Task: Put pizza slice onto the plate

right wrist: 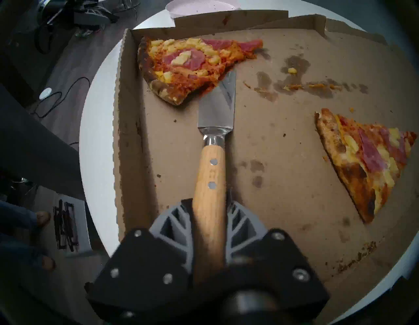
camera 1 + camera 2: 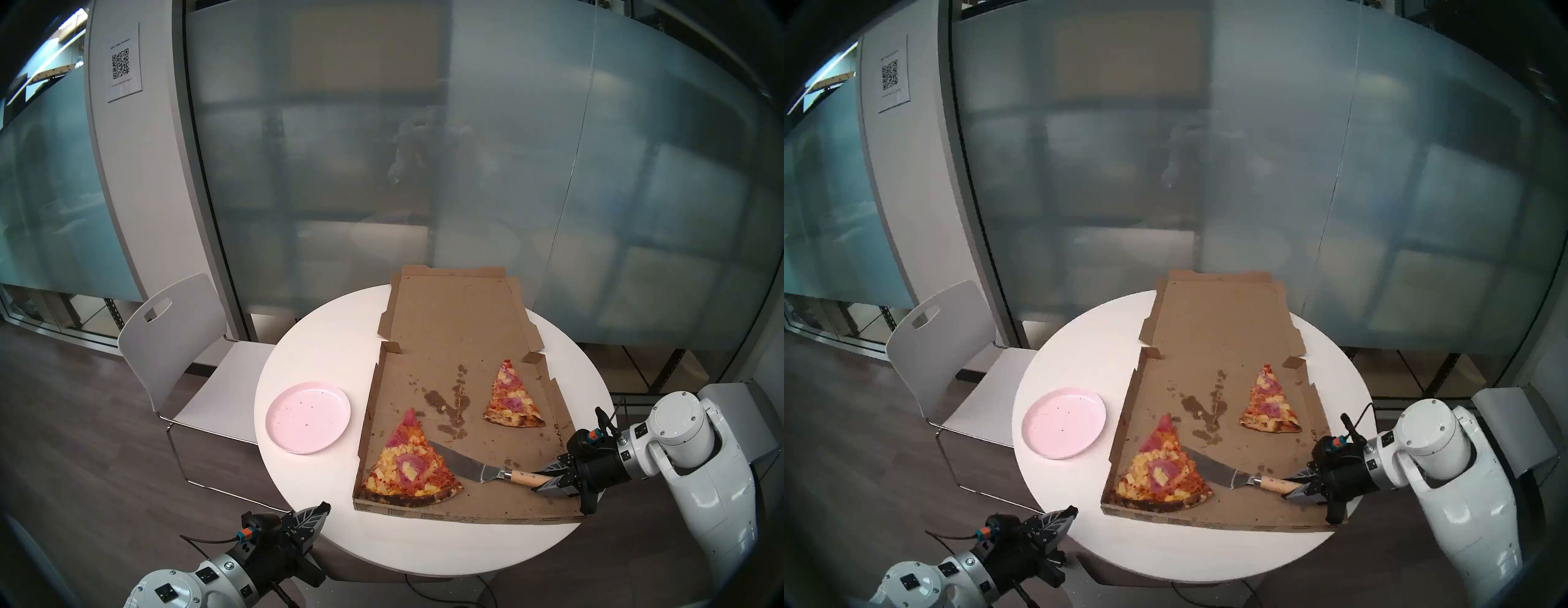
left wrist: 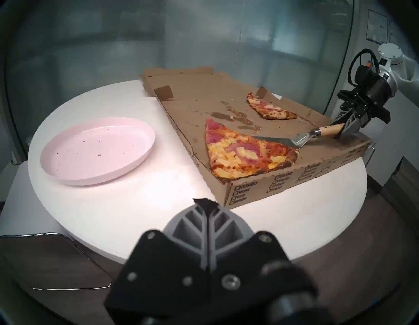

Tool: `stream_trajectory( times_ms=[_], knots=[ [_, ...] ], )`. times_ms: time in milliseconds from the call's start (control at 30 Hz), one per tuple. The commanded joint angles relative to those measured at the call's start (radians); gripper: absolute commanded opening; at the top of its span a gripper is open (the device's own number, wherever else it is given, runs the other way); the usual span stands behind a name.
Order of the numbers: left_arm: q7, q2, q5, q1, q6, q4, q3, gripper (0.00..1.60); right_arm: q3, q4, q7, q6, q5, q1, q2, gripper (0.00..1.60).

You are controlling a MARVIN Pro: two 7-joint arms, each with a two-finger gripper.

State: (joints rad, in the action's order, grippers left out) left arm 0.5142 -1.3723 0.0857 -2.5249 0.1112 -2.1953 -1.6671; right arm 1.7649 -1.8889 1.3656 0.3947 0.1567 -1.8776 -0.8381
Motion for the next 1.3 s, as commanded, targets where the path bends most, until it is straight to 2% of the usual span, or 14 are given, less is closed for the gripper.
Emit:
stream_trajectory(
  times_ms=[0,100,200,300,533,767,1267],
  knots=[
    [0.006,-0.004,0.015,0.021,0.02,-0.001,0.008,0.0,-0.04,0.0,0.015,0.006,-0.006,0.09,0.012,0.0],
    [-0.005,-0.003,-0.014,0.036,0.012,0.011,0.032,0.0,-0.063,0.012,0.017,0.006,-0.002,0.118,0.013,0.0],
    [-0.003,-0.01,0.001,0.05,0.042,0.009,0.044,0.0,-0.079,0.022,0.021,0.004,-0.006,0.139,0.009,0.0],
    [-0.022,-0.009,-0.034,0.07,0.044,0.021,0.071,0.0,-0.108,0.034,0.026,0.005,-0.003,0.164,0.004,0.0],
    [-0.039,-0.015,-0.056,0.098,0.065,0.03,0.101,0.0,-0.135,0.039,0.043,0.005,-0.008,0.177,0.002,0.0],
    [-0.035,-0.004,-0.045,0.125,0.071,0.027,0.063,0.0,-0.135,0.032,0.049,0.001,-0.012,0.163,0.003,0.0],
    [-0.021,-0.008,-0.014,0.104,0.059,0.02,0.018,0.0,-0.118,0.001,0.068,-0.026,-0.025,0.118,-0.004,0.0]
  ],
)
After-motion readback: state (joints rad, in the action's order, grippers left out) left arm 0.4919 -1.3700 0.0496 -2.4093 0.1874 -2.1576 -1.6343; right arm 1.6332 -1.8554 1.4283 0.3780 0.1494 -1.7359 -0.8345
